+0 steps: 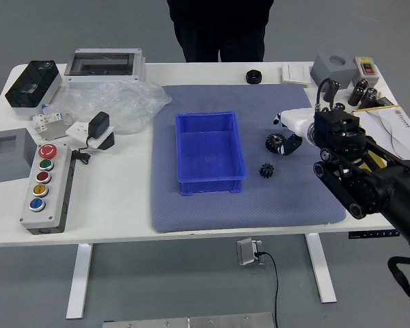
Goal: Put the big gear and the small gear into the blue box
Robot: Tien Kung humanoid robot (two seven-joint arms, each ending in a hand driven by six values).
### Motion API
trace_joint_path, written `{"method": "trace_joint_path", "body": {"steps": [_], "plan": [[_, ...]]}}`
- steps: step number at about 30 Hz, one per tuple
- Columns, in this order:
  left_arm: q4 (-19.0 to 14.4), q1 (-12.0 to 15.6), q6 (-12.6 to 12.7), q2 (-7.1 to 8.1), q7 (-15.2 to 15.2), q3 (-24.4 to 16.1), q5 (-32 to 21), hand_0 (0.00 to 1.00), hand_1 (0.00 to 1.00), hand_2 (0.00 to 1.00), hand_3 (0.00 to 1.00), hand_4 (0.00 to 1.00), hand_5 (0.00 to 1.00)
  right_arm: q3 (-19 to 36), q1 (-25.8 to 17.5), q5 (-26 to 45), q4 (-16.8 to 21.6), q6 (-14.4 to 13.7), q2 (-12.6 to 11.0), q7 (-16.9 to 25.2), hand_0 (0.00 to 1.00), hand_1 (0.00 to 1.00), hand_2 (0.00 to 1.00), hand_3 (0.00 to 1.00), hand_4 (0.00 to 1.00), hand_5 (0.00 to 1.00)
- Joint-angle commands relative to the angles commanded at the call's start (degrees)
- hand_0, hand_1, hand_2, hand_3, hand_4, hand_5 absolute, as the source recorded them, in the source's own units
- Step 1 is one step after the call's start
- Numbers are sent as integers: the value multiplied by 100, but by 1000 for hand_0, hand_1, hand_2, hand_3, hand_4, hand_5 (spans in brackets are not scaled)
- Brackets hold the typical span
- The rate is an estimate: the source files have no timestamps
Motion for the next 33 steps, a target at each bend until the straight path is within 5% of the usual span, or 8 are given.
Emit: {"method": "trace_joint_path", "body": {"steps": [33], "plan": [[0,-75,-7,-71,18,10,-14,780,748,738,679,555,246,-4,243,0,-873,-109,401,68,831,738,795,842,751,259]]}}
